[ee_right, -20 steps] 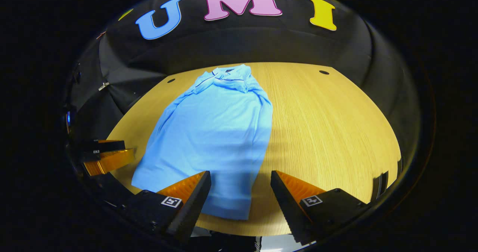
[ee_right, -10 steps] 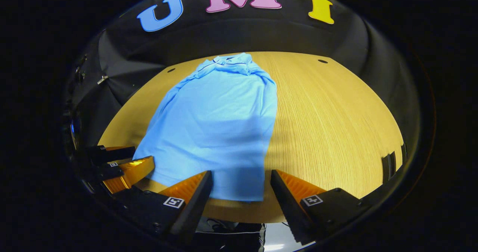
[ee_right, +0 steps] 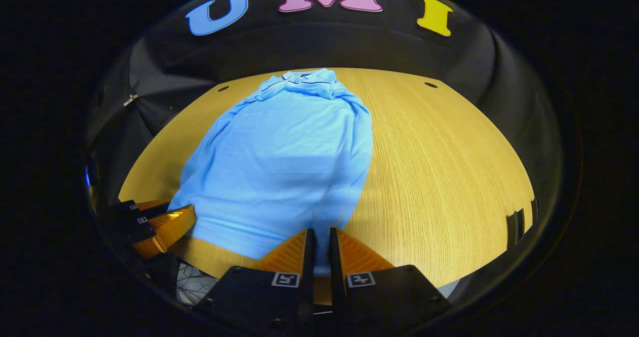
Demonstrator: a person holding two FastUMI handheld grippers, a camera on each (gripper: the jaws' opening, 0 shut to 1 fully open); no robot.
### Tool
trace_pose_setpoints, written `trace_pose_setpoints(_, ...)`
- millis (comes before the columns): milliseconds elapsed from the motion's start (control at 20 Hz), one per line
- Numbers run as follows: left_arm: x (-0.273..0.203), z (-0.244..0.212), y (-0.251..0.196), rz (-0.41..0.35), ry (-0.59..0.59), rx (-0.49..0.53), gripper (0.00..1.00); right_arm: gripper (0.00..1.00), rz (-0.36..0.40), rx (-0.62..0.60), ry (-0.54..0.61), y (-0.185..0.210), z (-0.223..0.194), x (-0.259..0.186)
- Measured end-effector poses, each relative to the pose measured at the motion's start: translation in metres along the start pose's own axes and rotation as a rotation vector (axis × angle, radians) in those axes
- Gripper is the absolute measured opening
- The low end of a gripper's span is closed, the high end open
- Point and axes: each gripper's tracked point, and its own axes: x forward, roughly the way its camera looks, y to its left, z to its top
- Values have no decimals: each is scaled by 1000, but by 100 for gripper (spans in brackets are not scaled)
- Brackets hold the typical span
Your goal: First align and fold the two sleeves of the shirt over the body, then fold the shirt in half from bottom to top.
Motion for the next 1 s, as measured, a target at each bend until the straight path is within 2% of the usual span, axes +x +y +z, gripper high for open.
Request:
trace_pose_setpoints(50,1,1,0,1,-10,9,18,14,1,12,1,4,-1,0)
trace_pose_setpoints(100,1,4,0,4,-24,3,13,9,12,11,15,5,0,2)
trace_pose_setpoints(150,1,2,0,5,-21,-2,7,7,19,19,22,6,0,3)
trace_pose_setpoints(350,3,4,1,-1,12,-26,7,7,53,70,57,6,0,5)
trace_pose_setpoints(400,2,4,0,-1,24,-22,7,12,57,71,68,7,0,5)
trace_pose_setpoints(450,1,5,0,0,34,-16,6,7,59,65,80,7,1,6)
trace_pose_setpoints(650,3,19,1,4,46,24,6,7,99,19,105,11,13,6)
trace_pose_setpoints(1000,0,97,5,16,-4,-15,6,7,159,6,32,17,98,14)
